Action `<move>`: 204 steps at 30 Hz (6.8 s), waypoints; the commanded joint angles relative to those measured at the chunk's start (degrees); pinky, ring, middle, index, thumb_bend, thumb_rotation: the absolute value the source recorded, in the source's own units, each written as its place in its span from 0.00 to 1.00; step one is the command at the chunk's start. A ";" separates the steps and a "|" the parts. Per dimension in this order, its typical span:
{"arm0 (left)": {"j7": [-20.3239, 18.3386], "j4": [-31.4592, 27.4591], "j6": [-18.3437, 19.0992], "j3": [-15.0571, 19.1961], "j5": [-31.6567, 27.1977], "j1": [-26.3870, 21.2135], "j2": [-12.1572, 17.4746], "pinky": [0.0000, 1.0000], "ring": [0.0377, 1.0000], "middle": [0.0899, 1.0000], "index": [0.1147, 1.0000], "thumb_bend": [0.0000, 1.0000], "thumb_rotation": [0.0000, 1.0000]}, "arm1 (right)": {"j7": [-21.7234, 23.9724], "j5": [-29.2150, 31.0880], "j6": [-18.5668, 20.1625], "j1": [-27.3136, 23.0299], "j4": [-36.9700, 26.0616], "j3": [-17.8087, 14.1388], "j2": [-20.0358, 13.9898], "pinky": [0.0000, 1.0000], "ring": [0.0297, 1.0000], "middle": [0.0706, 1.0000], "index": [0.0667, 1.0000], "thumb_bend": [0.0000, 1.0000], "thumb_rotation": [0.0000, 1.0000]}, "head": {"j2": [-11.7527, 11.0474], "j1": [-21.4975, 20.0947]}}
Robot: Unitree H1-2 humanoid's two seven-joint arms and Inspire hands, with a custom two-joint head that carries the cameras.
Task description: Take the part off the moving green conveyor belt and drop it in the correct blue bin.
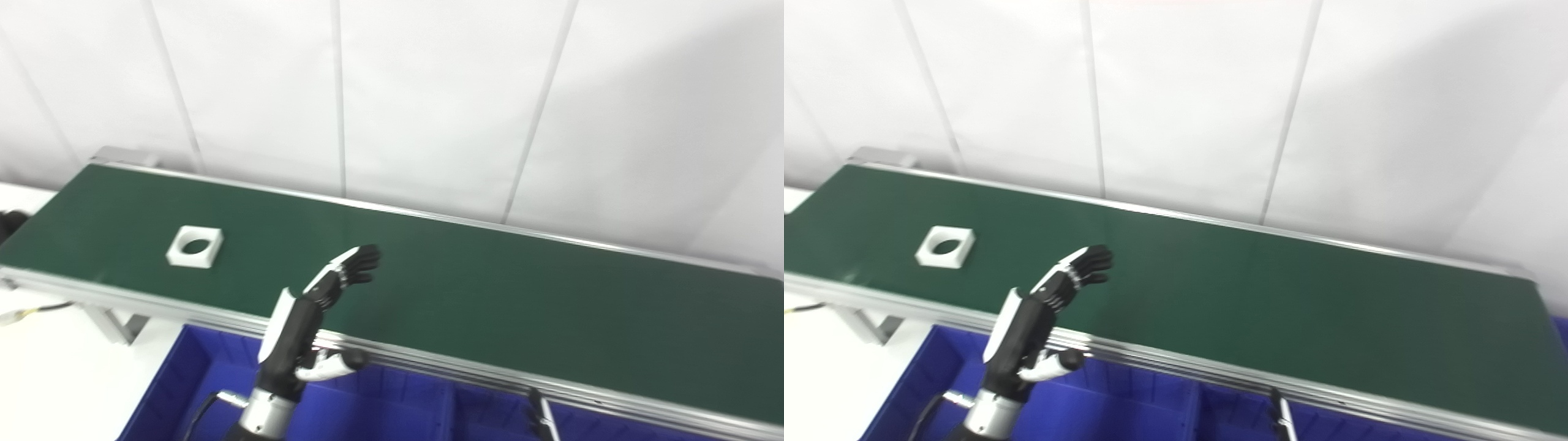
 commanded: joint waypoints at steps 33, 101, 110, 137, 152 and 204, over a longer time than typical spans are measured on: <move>-1.94 4.15 12.37 10.34 14.96 -17.19 6.59 0.90 0.94 0.96 0.93 0.70 0.44 | -1.97 1.99 -2.99 -2.16 -0.13 0.65 -1.23 0.94 0.94 0.96 1.00 0.79 0.62 | 0.59 -4.07; -8.83 42.43 23.95 -5.08 34.52 -37.57 23.80 0.73 0.86 0.91 0.87 0.85 0.01 | -5.43 0.98 -2.98 -1.38 -4.84 2.10 -2.34 0.90 0.90 0.91 1.00 0.79 0.63 | 8.96 -9.79; 2.79 49.59 19.51 -4.88 33.46 -38.17 20.71 0.42 0.42 0.55 0.69 0.51 0.00 | -6.13 0.44 -2.98 -1.19 -5.31 2.23 -2.47 0.88 0.88 0.90 0.99 0.78 0.61 | 9.46 -10.06; 5.85 36.46 9.96 2.77 19.36 -34.22 17.20 0.29 0.35 0.40 0.47 0.50 0.00 | -5.59 -0.04 -2.98 0.00 -7.54 1.36 -1.75 0.82 0.84 0.87 0.95 0.80 0.56 | 12.87 -17.06; 1.06 17.44 2.07 7.50 6.15 -21.37 12.92 0.37 0.37 0.42 0.49 0.49 0.00 | -2.09 -4.21 -2.96 1.45 -10.21 -1.40 3.36 0.86 0.85 0.88 0.96 0.83 0.61 | 17.94 -31.23; -2.25 15.04 20.73 -7.08 39.87 -0.46 11.05 0.82 0.85 0.86 0.84 0.86 0.39 | 10.86 -5.38 -2.95 5.57 -15.02 -12.77 9.78 0.83 0.85 0.88 0.95 0.81 0.60 | 21.98 -32.14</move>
